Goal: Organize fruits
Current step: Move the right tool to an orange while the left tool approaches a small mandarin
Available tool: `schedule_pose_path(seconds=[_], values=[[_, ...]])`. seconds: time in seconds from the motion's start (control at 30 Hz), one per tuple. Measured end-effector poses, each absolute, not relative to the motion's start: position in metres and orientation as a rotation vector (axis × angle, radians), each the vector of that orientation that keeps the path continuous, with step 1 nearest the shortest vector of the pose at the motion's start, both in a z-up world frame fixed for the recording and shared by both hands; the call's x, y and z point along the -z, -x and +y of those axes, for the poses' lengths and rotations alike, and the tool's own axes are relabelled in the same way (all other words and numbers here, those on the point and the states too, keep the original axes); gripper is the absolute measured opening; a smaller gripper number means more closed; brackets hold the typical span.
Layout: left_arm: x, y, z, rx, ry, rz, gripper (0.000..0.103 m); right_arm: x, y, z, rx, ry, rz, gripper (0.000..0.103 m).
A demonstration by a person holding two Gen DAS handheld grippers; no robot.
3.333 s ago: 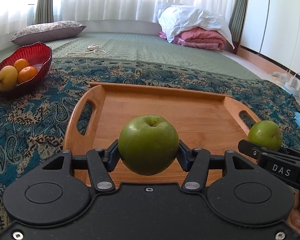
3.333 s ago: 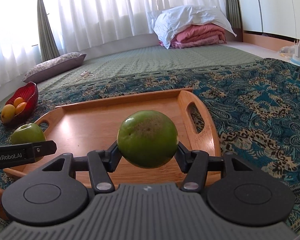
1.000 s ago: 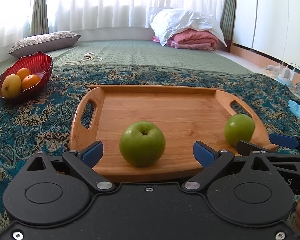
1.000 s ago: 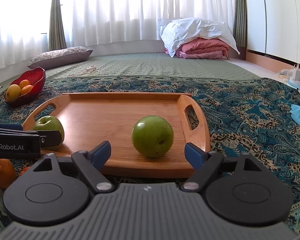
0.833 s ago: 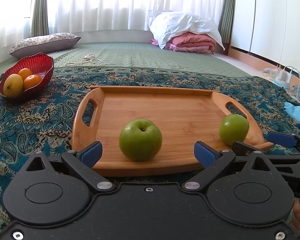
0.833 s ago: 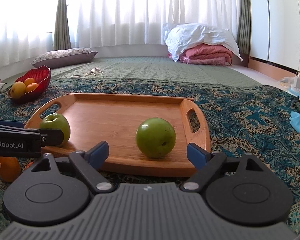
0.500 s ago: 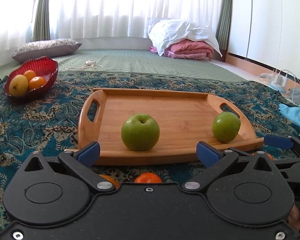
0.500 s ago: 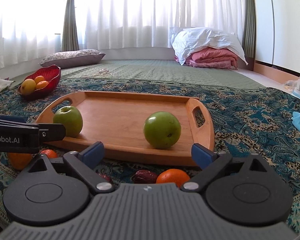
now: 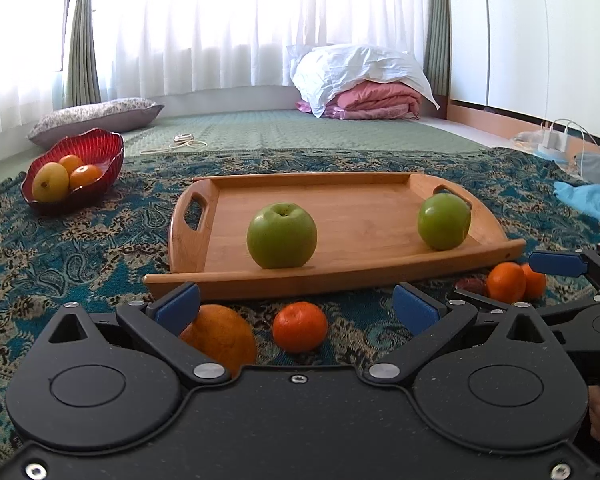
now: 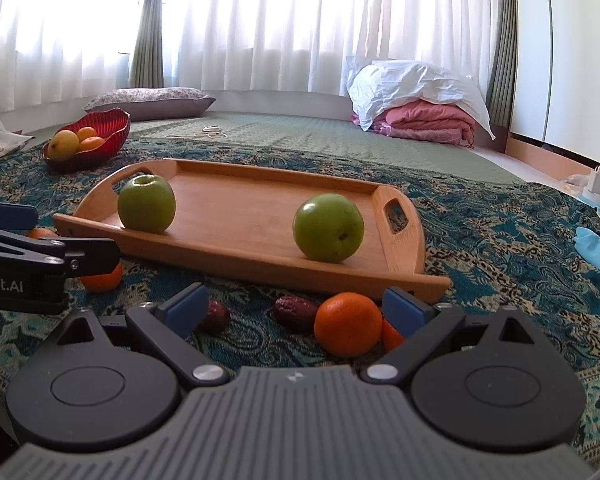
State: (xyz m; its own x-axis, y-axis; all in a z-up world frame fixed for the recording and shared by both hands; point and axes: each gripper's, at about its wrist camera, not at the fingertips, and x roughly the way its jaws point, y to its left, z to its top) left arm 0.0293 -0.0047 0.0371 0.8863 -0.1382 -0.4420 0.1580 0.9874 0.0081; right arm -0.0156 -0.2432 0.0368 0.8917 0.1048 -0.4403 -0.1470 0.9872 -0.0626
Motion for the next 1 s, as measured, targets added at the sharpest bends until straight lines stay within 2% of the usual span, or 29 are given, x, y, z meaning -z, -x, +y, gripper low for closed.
schedule_pose_path(seconds=[0.13,0.2,0.33,0.4,0.47,0.7,1.0], values=[[-0.039,-0.020,-0.006,0.161,-0.044,0.426,0.100,-0.034,0.015,-0.247,-0.113,0.088,0.462,0.098],[-0.042,-0.015,-0.009,0.172,-0.052,0.401,0.089,-0.034,0.014,-0.249,-0.108,0.080,0.465,0.094],[-0.044,-0.014,-0.020,0.197,-0.099,0.403,0.075,-0.034,0.012,-0.250,-0.105,0.089,0.467,0.087],[-0.042,-0.018,-0.024,0.200,-0.104,0.429,0.059,-0.034,0.011,-0.248,-0.100,0.108,0.465,0.080],[-0.038,-0.023,-0.026,0.199,-0.091,0.465,0.053,-0.033,0.011,-0.246,-0.089,0.134,0.461,0.075],[-0.024,-0.039,-0.025,0.119,-0.065,0.536,0.052,-0.030,0.006,-0.247,-0.072,0.174,0.465,0.064],[-0.016,-0.053,-0.024,0.105,-0.050,0.554,0.051,-0.027,-0.002,-0.249,-0.070,0.192,0.462,0.066]])
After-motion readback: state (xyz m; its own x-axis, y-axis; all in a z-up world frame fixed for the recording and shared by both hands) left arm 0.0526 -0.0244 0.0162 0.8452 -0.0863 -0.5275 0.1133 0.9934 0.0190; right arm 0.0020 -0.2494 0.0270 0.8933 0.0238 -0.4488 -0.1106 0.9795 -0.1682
